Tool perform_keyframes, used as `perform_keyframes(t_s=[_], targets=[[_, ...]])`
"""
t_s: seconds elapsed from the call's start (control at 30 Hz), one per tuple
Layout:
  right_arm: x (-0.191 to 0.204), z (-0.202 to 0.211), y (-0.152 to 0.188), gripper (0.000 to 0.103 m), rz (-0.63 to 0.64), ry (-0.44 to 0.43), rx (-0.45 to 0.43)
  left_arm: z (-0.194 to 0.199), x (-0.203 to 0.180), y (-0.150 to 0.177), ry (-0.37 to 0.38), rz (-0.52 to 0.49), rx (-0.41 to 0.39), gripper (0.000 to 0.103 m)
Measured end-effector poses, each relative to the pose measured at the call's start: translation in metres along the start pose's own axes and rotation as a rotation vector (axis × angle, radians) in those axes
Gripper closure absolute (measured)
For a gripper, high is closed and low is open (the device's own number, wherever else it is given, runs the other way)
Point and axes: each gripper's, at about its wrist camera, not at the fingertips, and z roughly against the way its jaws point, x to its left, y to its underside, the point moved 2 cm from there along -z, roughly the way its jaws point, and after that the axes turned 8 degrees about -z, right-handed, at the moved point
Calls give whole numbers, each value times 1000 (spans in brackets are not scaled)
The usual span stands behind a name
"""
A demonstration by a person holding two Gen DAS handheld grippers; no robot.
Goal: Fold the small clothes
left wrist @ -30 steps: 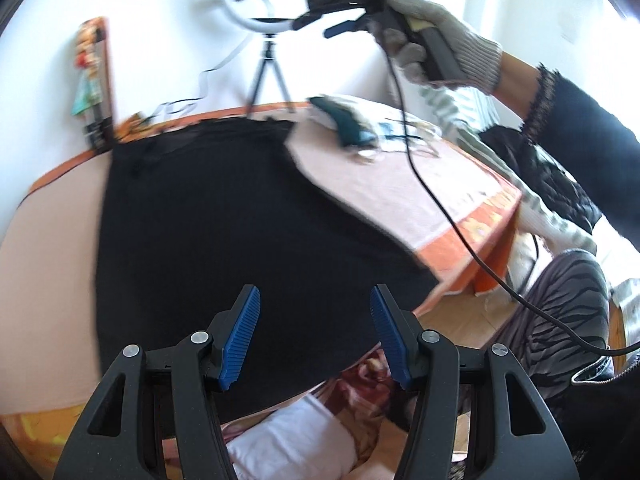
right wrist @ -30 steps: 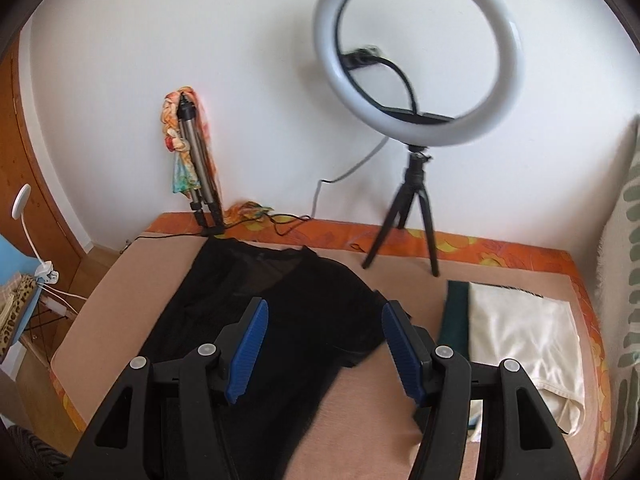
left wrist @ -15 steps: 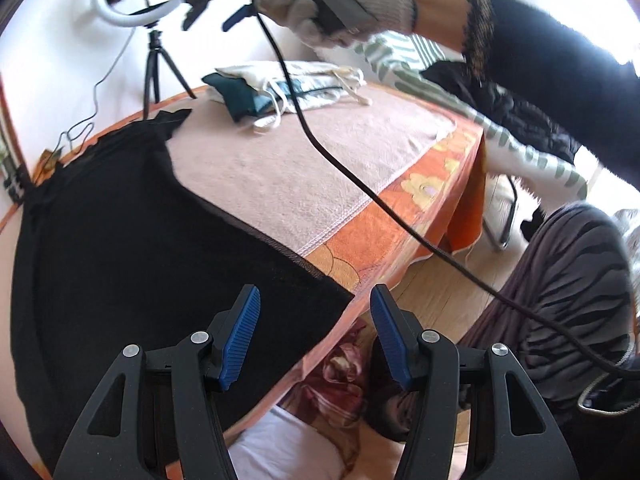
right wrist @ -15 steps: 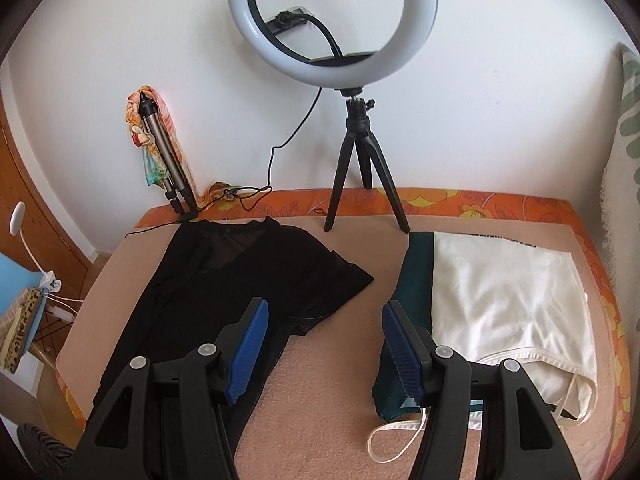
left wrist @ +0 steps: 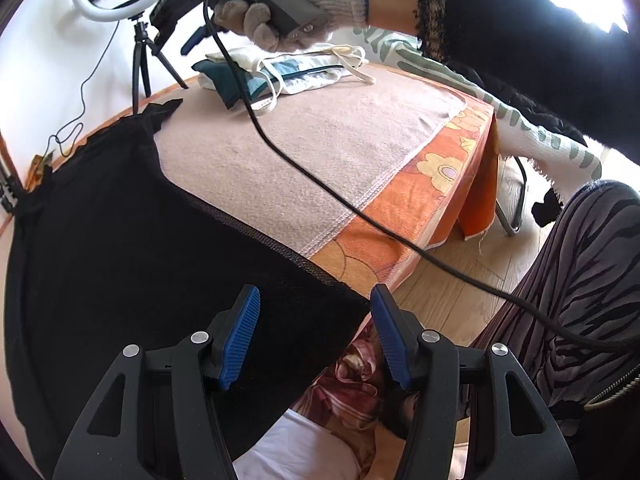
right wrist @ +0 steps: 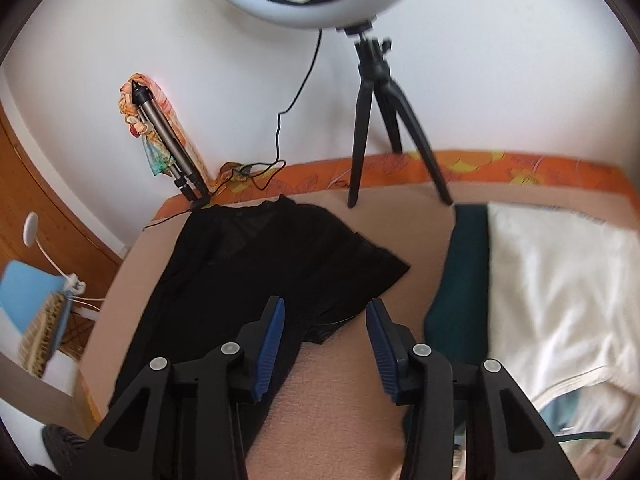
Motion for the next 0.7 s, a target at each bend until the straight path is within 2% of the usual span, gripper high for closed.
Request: perform_keyframes(t_s=[0.13, 0.2, 0.37, 0.43, 0.5, 0.53, 0.6, 0.7], targets=[[-2, -25, 5, 66, -30, -38, 43, -5, 5, 4, 34, 26, 13, 47], [0, -39, 6, 63, -9, 10, 48, -5, 5, 5, 30, 18, 5, 47], [-14, -72, -4, 61, -114, 69, 80, -5, 3, 6, 18, -3, -11, 50], [-16, -79, -10, 57, -135, 81, 72, -3, 4, 6, 34, 6, -25, 62], [-17, -85, -17, 48, -141, 97, 61, -2, 5, 6, 59, 13, -36, 85], [-17, -88, -20, 44, -135, 120, 53, -3, 5, 6, 66, 17, -38, 88], [-17, -95, -27, 42, -117, 168, 35, -3, 7, 6, 76, 30, -48, 94], [-22, -106, -33, 41, -116, 194, 43, -1, 15, 8, 97, 85, -56, 98]])
